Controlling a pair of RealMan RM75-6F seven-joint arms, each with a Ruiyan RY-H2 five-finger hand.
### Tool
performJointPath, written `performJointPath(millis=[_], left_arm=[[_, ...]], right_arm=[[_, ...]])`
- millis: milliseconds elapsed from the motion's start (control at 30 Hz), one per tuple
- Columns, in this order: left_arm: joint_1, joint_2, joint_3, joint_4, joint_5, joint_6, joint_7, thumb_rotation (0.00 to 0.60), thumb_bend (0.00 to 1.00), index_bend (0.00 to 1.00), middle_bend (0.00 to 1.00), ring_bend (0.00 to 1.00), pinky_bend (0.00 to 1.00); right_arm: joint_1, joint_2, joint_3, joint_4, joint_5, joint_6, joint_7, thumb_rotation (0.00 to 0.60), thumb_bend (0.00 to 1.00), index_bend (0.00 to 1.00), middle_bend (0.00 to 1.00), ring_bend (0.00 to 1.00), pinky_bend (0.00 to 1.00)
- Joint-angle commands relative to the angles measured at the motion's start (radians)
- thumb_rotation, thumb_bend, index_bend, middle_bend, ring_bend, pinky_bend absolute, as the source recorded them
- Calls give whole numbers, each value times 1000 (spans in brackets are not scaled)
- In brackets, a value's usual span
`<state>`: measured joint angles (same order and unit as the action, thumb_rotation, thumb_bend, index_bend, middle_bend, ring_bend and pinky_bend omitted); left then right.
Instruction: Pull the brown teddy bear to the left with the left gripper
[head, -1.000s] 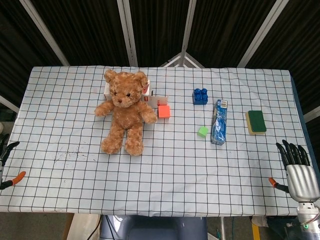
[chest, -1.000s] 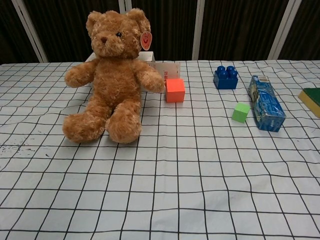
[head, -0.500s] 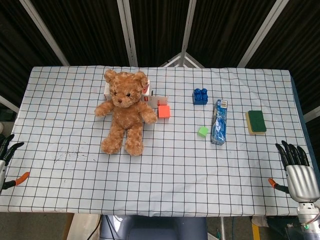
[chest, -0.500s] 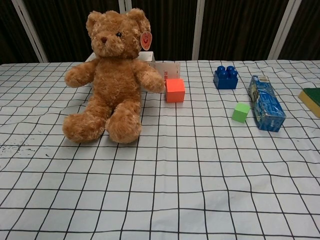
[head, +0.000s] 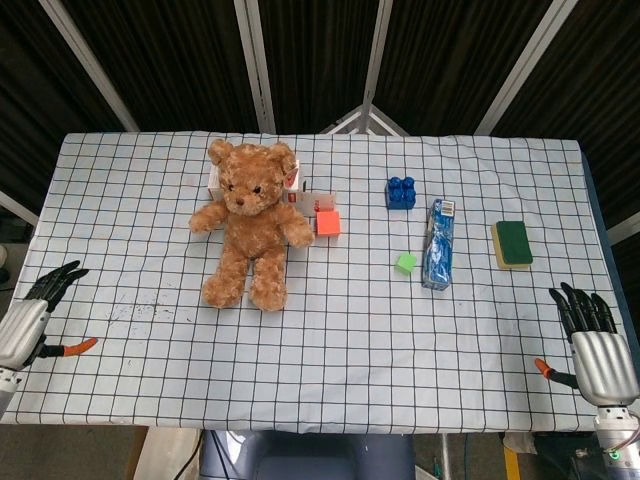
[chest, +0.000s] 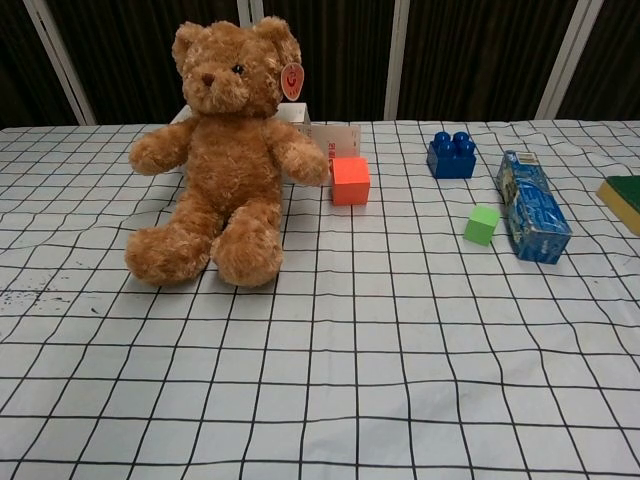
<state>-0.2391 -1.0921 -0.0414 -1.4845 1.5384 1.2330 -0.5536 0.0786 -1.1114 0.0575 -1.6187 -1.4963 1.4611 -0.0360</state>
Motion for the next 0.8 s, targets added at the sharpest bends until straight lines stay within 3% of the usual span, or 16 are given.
performJointPath(millis=[33, 167, 433, 567, 800], left_arm=[[-185, -107, -87, 157, -110, -273, -377, 600, 210, 193, 51, 0, 0], [-243, -159, -111, 241, -129, -358, -525, 600, 201, 199, 49, 0, 0], [-289, -264, -170, 374, -195, -402, -668, 600, 199, 205, 59, 0, 0], [-304, -330, -183, 459, -217, -408, -670, 600, 199, 243, 84, 0, 0], [-347, -373, -200, 514, -237, -486, -729, 600, 199, 260, 92, 0, 0]], right_arm=[[3, 1, 0, 3, 6, -10, 9, 600, 113, 16, 0, 0, 0], [3, 4, 1, 2, 12, -13, 18, 600, 113, 16, 0, 0, 0], [3, 7, 3, 2, 23, -20, 29, 600, 113, 16, 0, 0, 0], [6, 7, 2, 1, 29, -32, 28, 600, 113, 16, 0, 0, 0], [7, 11, 0, -6, 33, -39, 27, 600, 114, 16, 0, 0, 0]])
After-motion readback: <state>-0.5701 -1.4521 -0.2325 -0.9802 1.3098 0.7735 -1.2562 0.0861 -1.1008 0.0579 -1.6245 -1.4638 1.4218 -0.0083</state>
